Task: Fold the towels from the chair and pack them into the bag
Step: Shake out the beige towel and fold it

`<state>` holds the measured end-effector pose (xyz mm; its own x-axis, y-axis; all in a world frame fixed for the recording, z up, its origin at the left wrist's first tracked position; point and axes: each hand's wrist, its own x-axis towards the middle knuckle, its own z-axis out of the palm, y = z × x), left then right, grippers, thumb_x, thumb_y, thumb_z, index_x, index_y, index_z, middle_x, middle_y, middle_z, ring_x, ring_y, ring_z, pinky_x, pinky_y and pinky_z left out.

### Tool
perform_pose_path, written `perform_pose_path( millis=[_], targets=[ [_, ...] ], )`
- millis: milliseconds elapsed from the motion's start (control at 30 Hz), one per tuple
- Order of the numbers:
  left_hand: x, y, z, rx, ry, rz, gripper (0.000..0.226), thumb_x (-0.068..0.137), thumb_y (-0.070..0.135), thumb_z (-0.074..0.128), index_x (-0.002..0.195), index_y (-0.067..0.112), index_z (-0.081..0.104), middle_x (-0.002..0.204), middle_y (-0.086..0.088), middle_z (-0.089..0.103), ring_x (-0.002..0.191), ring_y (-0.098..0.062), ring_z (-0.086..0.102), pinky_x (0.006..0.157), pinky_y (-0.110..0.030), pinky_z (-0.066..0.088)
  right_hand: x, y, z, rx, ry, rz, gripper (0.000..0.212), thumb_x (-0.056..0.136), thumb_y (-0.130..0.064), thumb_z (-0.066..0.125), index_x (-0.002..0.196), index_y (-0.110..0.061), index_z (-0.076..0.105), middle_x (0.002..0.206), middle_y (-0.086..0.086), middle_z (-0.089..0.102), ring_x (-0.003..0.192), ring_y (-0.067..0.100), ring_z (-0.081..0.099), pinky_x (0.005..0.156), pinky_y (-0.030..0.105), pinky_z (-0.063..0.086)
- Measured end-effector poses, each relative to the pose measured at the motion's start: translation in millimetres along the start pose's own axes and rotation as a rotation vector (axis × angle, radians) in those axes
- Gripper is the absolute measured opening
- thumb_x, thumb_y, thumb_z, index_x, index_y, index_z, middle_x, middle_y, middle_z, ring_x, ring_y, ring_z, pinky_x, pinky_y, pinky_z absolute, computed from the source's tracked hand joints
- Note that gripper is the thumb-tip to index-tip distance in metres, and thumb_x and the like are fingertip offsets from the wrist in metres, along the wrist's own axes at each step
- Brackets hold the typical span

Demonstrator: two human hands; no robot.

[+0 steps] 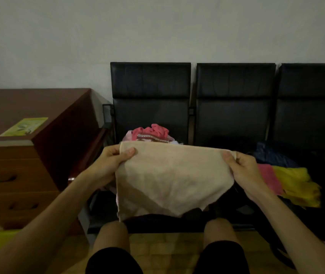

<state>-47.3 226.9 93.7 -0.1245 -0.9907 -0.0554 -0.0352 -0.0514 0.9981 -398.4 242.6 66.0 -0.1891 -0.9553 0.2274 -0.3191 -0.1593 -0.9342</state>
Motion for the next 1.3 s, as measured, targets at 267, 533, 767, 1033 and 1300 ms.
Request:
perform_pose_path(
  millis=[267,533,767,1033,1300],
  targets=[
    [14.7,-64.7,9.2,0.085,0.213,0.044,0.013,0.093,0.022,0.065,0.098,0.012,0.073,0.089,-0.001,0.076,0.080,-0.016,0.073,0.062,-0.021,0.057,-9.0,29.6,16.9,0.062,-0.012,0.106,0.027,0.100,-0.028,0.055,0.082,-0.029,0.075,0.071,0.017,0.068,0.064,0.017,0.055,0.056,0.032,0.041],
    [12.2,-93.3,21.8,0.051,0.322,0.046,0.010,0.093,0.017,0.067,0.088,0.015,0.075,0.081,-0.003,0.076,0.074,-0.013,0.071,0.065,-0.026,0.058,-13.6,52.4,38.1,0.128,-0.029,0.158,0.031,0.098,-0.024,0.057,0.081,-0.001,0.068,0.082,0.035,0.062,0.069,0.023,0.056,0.062,0.039,0.043],
    [-4.5,-104.5,47.5,0.168,0.332,0.141,0.009,0.093,0.020,0.069,0.086,0.018,0.075,0.081,-0.003,0.074,0.076,-0.017,0.071,0.064,-0.032,0.057,-38.9,44.8,67.7,0.079,-0.040,0.102,0.044,0.097,-0.021,0.059,0.068,0.011,0.050,0.056,0.008,0.047,0.054,0.008,0.044,0.050,0.022,0.036],
    [-14.7,-99.7,93.5,0.212,0.181,0.227,0.017,0.094,0.012,0.066,0.079,0.007,0.070,0.068,-0.009,0.067,0.063,-0.023,0.063,0.058,-0.040,0.050,-52.5,36.3,110.1,0.049,-0.074,0.064,0.035,0.095,-0.032,0.061,0.065,-0.014,0.061,0.064,0.010,0.062,0.059,0.025,0.059,0.053,0.040,0.045],
    [-18.4,-99.3,102.1,0.216,0.112,0.209,0.013,0.097,0.021,0.064,0.103,0.025,0.075,0.087,0.004,0.075,0.082,-0.014,0.071,0.072,-0.040,0.058,-58.8,29.9,125.4,-0.012,-0.111,0.074,0.025,0.094,-0.039,0.059,0.084,-0.020,0.073,0.068,-0.002,0.068,0.063,0.010,0.065,0.054,0.032,0.052]
  ],
)
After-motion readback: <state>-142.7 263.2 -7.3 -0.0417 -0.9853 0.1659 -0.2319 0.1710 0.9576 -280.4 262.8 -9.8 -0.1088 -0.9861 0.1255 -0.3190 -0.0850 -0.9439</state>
